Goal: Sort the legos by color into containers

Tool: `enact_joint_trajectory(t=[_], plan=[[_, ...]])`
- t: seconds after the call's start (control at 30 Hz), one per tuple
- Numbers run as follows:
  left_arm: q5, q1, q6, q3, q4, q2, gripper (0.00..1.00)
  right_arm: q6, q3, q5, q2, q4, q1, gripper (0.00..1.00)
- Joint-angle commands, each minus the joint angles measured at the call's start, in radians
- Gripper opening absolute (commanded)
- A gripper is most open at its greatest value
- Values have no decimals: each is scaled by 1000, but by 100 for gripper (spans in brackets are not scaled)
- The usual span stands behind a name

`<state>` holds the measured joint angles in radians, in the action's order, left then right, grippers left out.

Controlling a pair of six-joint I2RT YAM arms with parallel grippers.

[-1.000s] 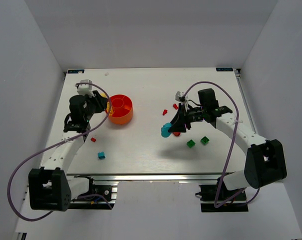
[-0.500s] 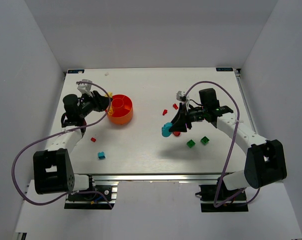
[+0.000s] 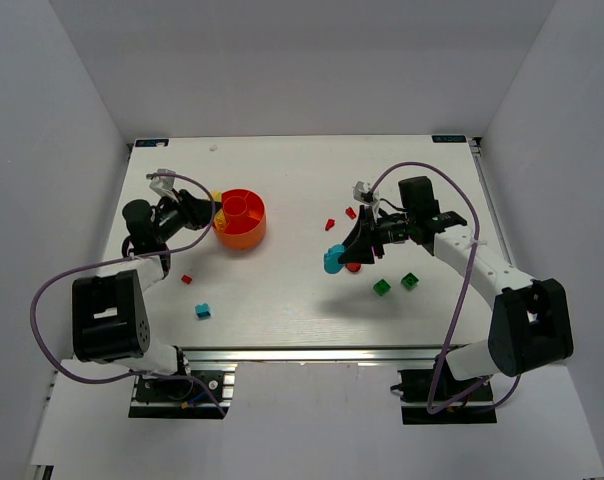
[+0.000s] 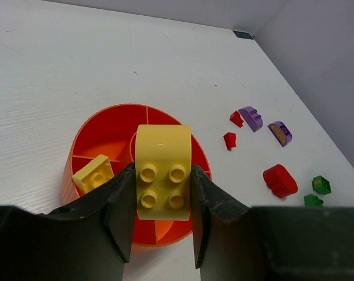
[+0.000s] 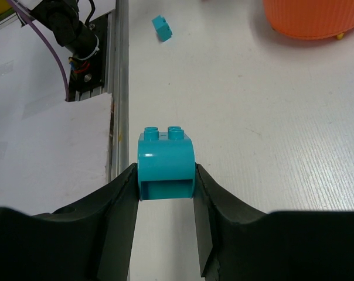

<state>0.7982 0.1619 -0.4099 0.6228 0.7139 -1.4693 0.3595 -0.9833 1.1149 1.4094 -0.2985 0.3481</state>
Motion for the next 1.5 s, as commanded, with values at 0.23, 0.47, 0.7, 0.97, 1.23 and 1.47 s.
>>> enact_joint_trajectory(t=[0.23, 0.47, 0.7, 0.97, 1.23, 1.47], plan=[[65, 16, -81, -12, 199, -88, 18, 24, 9, 31, 20, -10, -6, 0], [58, 16, -84, -3, 205, -114, 23, 25, 9, 33, 26, -13, -3, 0], [42, 16, -76, -6, 191, -128, 37, 26, 8, 36, 28, -16, -4, 0], [32, 16, -70, 12, 167, -144, 48, 25, 6, 40, 26, -16, -3, 0], [27, 25, -59, 29, 141, -151, 57, 29, 6, 46, 26, -19, -4, 0], [26, 25, -60, 48, 125, -143, 61, 35, 5, 48, 23, -24, -1, 0]])
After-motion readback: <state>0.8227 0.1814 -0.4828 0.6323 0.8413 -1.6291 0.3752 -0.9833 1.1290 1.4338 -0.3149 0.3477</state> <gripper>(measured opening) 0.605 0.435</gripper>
